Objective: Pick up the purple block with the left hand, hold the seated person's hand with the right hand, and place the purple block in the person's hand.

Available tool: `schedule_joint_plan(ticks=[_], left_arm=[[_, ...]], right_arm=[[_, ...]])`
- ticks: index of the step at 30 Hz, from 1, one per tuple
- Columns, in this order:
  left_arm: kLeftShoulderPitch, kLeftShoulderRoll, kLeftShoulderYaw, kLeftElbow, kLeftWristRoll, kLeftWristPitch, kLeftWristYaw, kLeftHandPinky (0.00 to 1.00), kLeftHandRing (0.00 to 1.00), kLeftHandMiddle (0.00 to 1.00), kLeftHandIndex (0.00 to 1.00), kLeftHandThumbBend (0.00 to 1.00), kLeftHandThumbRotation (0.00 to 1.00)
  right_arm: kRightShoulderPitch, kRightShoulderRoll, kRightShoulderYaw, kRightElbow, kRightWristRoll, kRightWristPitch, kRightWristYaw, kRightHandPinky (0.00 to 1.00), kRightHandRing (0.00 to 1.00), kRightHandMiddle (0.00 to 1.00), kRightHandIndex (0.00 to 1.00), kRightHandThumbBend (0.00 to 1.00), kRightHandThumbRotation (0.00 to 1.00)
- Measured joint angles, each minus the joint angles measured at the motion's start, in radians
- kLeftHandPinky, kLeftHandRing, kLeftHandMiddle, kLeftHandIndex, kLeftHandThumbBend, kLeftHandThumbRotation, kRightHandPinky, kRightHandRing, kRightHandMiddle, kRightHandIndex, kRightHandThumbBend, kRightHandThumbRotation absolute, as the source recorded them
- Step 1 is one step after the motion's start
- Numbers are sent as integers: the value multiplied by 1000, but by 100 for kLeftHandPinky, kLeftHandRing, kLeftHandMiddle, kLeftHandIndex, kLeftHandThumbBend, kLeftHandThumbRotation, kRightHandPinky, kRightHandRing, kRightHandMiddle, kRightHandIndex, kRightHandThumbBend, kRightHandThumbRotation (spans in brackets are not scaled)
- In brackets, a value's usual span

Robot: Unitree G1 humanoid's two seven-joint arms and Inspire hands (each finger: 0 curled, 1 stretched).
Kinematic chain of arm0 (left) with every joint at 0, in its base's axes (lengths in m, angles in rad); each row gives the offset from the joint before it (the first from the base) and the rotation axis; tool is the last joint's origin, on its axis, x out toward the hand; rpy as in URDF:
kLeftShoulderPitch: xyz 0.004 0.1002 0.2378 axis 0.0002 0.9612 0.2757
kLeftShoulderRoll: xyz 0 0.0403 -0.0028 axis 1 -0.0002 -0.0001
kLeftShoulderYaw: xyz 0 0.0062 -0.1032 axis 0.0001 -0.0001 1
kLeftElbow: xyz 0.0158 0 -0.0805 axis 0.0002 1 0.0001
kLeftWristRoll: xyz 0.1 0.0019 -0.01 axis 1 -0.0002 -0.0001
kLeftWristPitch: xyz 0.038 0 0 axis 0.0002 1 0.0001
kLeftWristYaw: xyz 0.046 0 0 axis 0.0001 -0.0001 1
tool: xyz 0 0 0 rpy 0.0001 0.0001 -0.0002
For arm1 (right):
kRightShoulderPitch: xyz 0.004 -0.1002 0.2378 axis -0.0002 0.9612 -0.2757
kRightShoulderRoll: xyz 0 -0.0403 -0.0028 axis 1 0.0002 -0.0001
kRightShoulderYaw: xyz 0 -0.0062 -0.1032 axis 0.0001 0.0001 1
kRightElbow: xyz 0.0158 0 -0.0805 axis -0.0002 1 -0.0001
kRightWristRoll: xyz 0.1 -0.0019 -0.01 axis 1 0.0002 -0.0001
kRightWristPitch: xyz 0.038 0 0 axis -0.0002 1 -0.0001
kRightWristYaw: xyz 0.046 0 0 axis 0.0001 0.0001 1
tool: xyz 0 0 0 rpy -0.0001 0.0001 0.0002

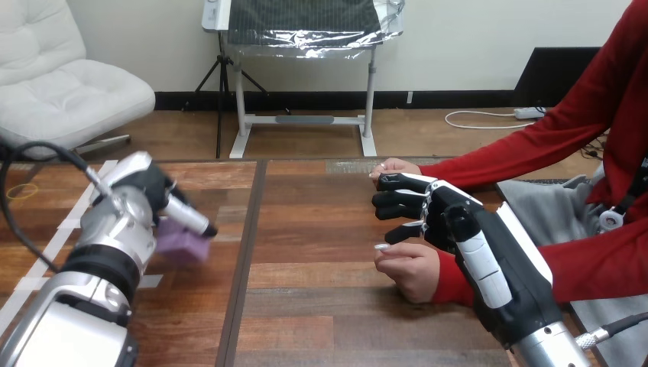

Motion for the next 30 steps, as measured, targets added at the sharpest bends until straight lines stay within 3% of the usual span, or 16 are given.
schedule_joint_plan(ticks=[11,18,30], left_arm=[[36,20,61,-149,-55,-11,-9,32,38,44,44,75,0],[73,32,97,-257,-74,16,-21,32,38,44,45,74,0],[156,53,142,-414,-99,55,-33,40,45,49,46,72,0]], right_arm=[[0,0,0,0,-6,0,-1,61,73,74,76,81,100],[0,0,-1,0,-6,0,-1,61,73,73,75,80,100],[-1,0,-1,0,-9,0,-1,61,73,73,75,81,100]])
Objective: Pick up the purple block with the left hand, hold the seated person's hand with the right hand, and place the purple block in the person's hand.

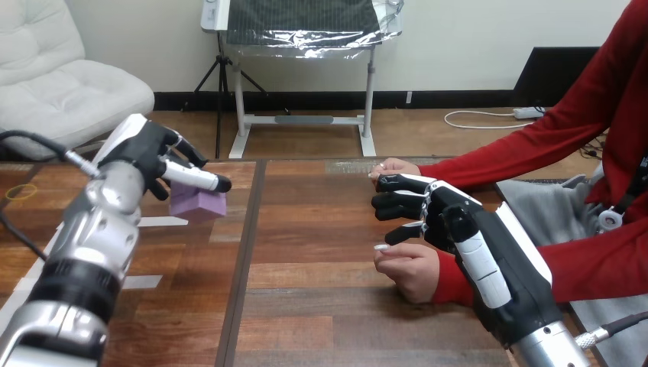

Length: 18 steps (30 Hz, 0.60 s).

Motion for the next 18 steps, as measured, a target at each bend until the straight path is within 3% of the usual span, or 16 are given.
schedule_joint_plan(ticks=[9,18], left_arm=[[63,12,44,-79,-26,18,0,43,47,51,47,70,0],[114,13,97,-141,-64,24,0,40,44,48,47,68,0]], right_arm=[[-1,0,0,0,-4,0,0,61,73,73,75,81,100],[-1,0,0,0,-8,-1,-2,61,73,73,75,80,100]])
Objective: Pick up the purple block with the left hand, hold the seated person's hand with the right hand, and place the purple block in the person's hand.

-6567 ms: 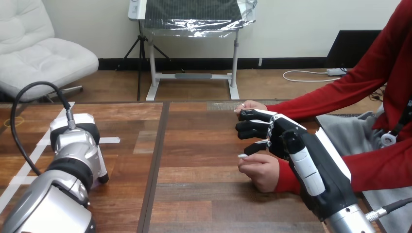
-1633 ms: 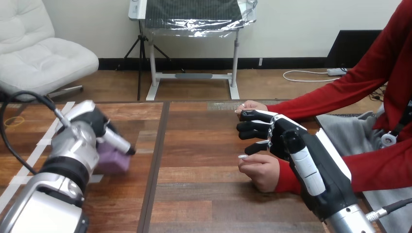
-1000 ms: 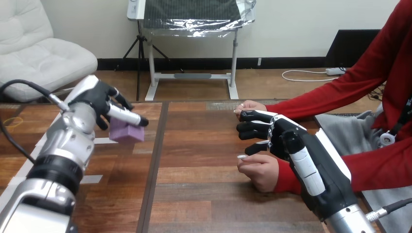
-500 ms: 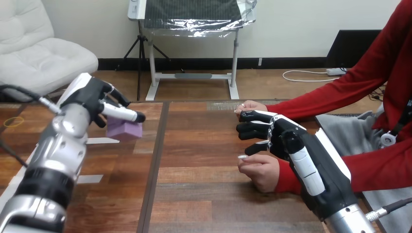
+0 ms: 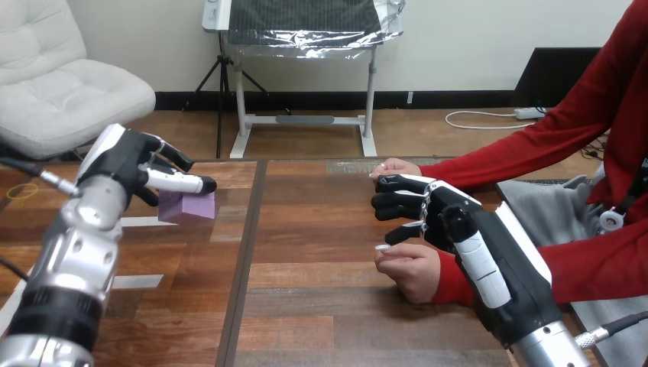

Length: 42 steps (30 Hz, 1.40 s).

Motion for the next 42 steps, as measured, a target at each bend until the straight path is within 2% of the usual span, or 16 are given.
schedule_joint_plan(ticks=[10,18,25,42], left_arm=[[51,-7,49,-64,-41,5,12,36,41,46,47,67,0],[90,-20,93,-106,-95,6,35,34,39,44,47,66,0],[126,-35,117,-135,-125,-6,51,34,39,44,47,65,0],[208,-61,136,-158,-171,-35,53,33,40,45,48,61,0]], right_arm=[[-1,1,0,9,-30,-23,-24,61,72,73,74,81,100],[-3,1,-1,12,-31,-26,-33,61,72,73,74,82,100],[-4,1,-1,14,-31,-26,-34,61,72,74,75,83,100],[-8,0,-1,25,-36,-31,-35,61,72,74,75,79,100]])
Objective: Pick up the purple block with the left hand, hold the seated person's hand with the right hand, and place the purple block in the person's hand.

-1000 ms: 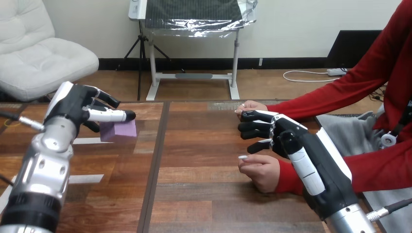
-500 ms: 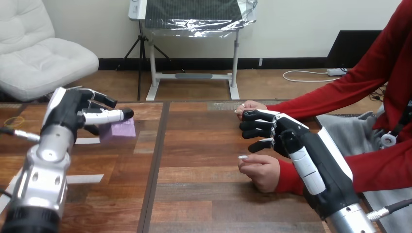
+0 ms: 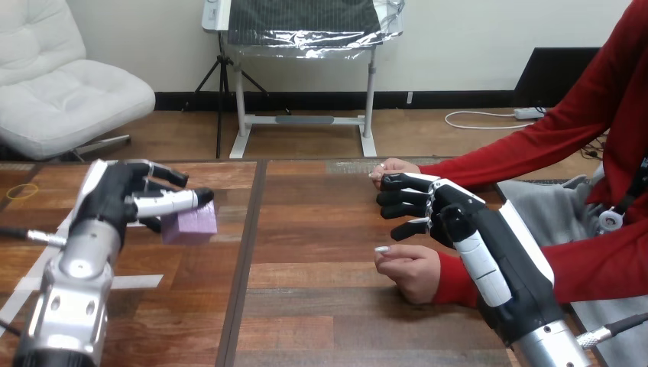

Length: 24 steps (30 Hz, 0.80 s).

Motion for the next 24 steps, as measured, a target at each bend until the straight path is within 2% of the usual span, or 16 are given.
schedule_joint_plan(ticks=[14,24], left_arm=[[58,-36,45,-8,-81,-48,-2,30,36,42,47,58,0],[88,-61,72,-23,-132,-60,-14,31,36,42,47,58,0]], right_arm=[[-2,0,0,8,-8,-8,-7,61,71,73,74,77,100],[-17,0,-1,38,-36,-48,-18,64,73,74,75,70,100]])
